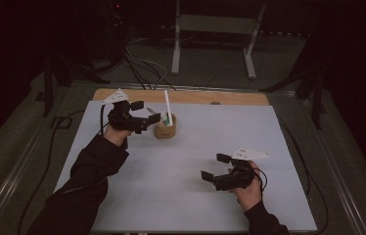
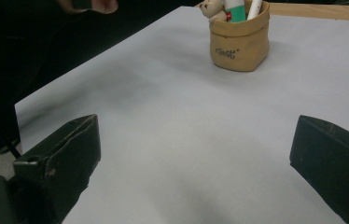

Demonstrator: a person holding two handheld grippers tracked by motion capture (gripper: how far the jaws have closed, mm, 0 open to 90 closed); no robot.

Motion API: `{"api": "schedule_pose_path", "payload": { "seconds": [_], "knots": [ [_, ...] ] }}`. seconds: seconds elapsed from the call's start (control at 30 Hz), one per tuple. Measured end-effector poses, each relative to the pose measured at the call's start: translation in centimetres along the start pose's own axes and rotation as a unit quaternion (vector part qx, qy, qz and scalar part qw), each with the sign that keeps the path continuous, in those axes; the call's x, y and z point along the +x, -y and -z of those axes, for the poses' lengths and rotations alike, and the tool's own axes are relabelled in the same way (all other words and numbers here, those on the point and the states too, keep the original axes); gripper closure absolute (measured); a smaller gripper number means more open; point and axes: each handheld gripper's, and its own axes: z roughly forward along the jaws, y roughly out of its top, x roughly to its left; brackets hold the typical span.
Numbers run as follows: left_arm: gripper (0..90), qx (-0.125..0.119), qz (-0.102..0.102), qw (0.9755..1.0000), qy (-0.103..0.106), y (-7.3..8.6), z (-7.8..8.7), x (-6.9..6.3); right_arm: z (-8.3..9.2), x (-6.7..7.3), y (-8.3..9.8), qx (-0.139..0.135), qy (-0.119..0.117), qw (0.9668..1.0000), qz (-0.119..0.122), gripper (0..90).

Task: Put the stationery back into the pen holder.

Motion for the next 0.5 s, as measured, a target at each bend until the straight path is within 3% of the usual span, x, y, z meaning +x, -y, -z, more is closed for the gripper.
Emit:
{"api": "schedule_pose_path", "payload": {
  "seconds": [0.1,0.13,0.4,0.5],
  "knots": [
    [0.2,0.004,-0.011,0.9999,0.008,0.4,0.5,-0.2,0.0,0.1,0.0,0.000,0.002,1.0000,0.003,1.5],
    [0.1,0.008,-0.025,0.9995,0.017,0.9,1.1,-0.6,0.1,0.1,-0.1,-0.001,0.003,1.0000,0.006,1.5],
    [0.1,0.028,-0.030,0.9984,0.040,3.4,2.7,-1.9,0.4,0.3,0.0,-0.003,0.006,0.9999,0.012,1.5],
    [0.2,0.023,-0.030,0.9984,0.043,4.0,3.2,-2.2,0.5,0.4,0.0,-0.004,0.006,0.9999,0.012,1.5]
  ]
}}
